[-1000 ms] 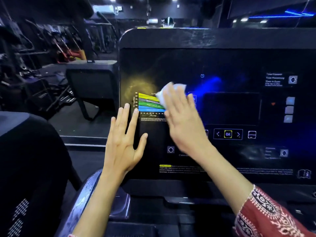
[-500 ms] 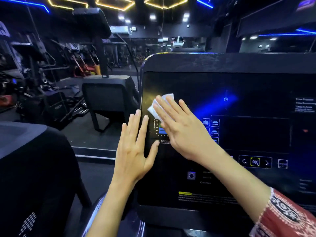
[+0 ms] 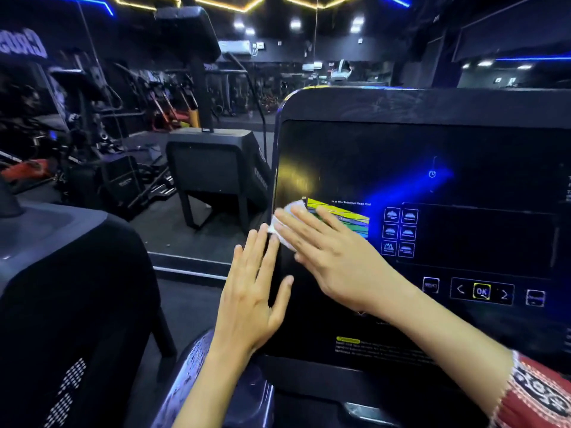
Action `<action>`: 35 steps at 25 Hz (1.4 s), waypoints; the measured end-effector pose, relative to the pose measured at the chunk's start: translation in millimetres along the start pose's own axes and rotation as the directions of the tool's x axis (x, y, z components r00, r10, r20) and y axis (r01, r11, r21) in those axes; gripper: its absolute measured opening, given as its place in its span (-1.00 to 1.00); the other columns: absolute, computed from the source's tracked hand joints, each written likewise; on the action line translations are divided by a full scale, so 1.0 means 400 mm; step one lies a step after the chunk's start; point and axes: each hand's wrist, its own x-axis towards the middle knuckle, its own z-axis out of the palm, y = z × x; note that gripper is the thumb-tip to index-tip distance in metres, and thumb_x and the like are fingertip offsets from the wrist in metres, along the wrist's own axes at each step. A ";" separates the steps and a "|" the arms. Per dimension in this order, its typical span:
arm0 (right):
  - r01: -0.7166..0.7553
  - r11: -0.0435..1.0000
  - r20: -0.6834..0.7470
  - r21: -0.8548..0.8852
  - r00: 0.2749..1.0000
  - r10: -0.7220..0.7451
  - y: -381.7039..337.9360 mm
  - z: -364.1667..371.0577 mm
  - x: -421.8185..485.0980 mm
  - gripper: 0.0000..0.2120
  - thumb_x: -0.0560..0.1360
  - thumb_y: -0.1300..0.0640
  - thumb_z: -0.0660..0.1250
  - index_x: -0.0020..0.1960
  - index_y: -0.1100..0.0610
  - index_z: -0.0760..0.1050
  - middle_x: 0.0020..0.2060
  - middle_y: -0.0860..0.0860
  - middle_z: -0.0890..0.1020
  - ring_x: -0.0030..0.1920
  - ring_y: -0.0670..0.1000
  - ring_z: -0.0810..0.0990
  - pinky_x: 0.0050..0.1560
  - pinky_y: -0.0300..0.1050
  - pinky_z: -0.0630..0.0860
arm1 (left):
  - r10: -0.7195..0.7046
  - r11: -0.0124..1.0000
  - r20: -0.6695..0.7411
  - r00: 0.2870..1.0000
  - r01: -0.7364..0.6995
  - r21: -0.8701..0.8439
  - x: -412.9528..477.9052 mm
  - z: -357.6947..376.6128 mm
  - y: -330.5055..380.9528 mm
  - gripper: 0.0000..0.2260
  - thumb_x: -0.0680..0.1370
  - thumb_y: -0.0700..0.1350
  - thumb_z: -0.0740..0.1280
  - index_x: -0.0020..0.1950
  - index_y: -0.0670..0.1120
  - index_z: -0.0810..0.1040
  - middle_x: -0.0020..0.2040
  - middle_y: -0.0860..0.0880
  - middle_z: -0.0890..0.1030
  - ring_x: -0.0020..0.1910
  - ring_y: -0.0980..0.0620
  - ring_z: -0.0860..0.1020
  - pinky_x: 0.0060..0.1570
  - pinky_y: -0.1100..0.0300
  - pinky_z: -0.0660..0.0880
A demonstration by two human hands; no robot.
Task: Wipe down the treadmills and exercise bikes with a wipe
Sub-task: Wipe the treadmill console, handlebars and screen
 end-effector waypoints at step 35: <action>-0.028 1.000 0.116 0.002 0.993 0.027 -0.103 0.007 -0.410 -0.53 0.61 0.14 0.13 0.51 0.11 0.23 0.49 0.01 0.26 0.50 0.02 0.21 0.48 0.10 0.08 | -0.135 0.987 0.160 0.978 0.148 -0.069 -0.215 0.031 0.140 -0.47 0.60 -0.11 0.19 0.52 -0.24 0.15 0.54 -0.17 0.09 0.54 -0.10 0.02 0.51 0.07 -0.04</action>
